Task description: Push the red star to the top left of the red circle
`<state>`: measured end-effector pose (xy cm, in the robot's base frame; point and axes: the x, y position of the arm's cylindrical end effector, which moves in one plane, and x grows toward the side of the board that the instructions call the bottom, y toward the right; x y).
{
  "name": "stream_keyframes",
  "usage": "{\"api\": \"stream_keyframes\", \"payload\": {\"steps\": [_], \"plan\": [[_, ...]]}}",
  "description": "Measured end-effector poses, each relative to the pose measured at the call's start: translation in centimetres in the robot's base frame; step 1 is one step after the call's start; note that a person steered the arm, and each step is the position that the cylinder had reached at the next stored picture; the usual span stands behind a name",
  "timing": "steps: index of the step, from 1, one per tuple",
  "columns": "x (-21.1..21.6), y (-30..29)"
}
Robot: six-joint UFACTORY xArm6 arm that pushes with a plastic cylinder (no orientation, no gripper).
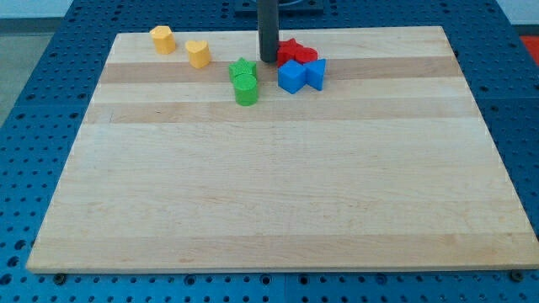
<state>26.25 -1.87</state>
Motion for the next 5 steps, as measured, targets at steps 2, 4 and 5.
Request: {"api": "stream_keyframes", "payload": {"steps": [2, 4, 5], "plan": [[-0.3, -0.2], [-4.4, -0.4], [-6.5, -2.6]]}}
